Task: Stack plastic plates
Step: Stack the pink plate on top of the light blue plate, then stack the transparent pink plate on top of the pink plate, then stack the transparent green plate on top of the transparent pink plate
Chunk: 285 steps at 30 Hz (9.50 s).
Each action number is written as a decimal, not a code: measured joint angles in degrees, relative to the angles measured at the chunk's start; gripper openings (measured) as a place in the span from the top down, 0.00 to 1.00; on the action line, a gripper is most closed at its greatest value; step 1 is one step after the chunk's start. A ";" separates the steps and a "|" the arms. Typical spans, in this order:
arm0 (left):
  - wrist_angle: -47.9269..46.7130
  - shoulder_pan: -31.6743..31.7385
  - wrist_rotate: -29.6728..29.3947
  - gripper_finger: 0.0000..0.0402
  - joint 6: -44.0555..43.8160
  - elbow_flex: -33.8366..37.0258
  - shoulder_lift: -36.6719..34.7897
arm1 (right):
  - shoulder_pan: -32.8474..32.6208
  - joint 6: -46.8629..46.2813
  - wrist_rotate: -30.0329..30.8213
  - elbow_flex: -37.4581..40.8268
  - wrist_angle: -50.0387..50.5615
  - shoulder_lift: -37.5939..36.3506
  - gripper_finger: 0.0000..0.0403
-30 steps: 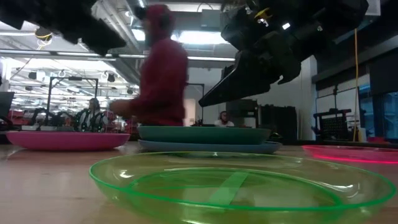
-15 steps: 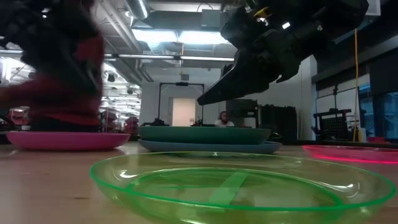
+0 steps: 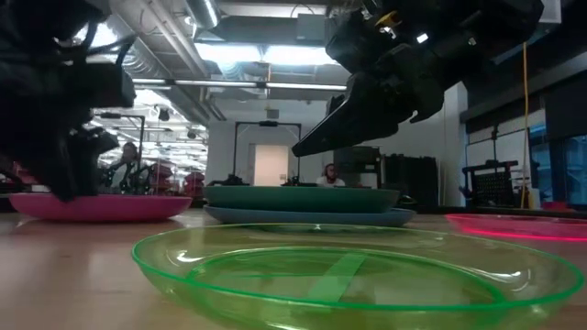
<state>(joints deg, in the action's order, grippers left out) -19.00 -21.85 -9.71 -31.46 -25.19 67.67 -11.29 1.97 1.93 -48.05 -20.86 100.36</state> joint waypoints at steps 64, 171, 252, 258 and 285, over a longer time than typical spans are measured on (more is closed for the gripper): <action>31.18 9.96 -4.22 0.93 34.60 -20.85 30.46 | -16.06 -18.39 17.57 -4.24 48.63 -23.35 0.47; 25.78 0.46 -9.12 0.70 46.15 -22.12 0.47 | -6.64 4.76 27.66 -8.44 26.74 -4.96 1.00; 18.62 -20.52 -17.82 0.70 24.03 -17.40 3.62 | -22.01 -69.26 22.45 -15.53 38.87 9.50 0.58; 18.39 -20.21 -17.81 0.70 24.37 -17.40 3.62 | -21.71 -68.78 22.38 -15.66 37.73 12.38 0.58; 18.79 -15.04 -17.90 0.70 29.09 -17.40 2.19 | -21.64 -48.37 29.15 -15.43 41.16 5.14 1.00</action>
<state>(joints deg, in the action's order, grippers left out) -0.21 -36.89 -27.61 -2.37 -42.59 69.86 -32.93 -46.40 31.08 -63.48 20.29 105.50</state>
